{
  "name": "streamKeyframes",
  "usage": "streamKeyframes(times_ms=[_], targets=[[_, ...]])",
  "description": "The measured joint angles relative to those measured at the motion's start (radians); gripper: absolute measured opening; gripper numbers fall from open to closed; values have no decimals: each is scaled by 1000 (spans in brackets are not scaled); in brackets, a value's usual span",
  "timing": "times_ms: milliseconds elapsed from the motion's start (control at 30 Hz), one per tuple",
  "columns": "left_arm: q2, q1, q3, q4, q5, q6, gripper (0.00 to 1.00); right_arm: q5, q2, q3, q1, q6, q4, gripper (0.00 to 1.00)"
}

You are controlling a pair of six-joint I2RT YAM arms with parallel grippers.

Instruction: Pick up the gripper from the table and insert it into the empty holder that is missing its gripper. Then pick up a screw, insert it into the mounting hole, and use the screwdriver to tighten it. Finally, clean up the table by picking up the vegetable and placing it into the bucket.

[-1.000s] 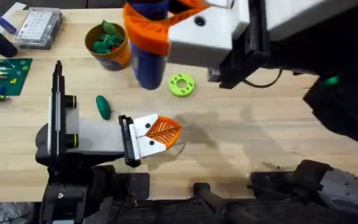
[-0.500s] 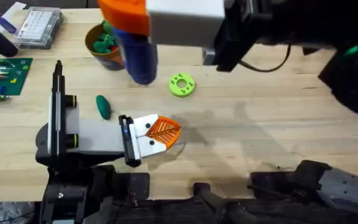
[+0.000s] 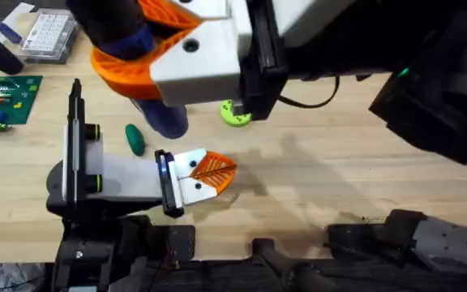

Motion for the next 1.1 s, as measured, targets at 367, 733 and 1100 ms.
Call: streamKeyframes(times_ms=[367,733,1100], targets=[[0,0,0,0,0,0,13,-17,0,0,1,-14,-67,26],[0,0,0,0,0,0,13,-31,0,0,5,-14,-65,26],[0,0,0,0,0,0,13,-100,0,-43,9,-14,3,26]])
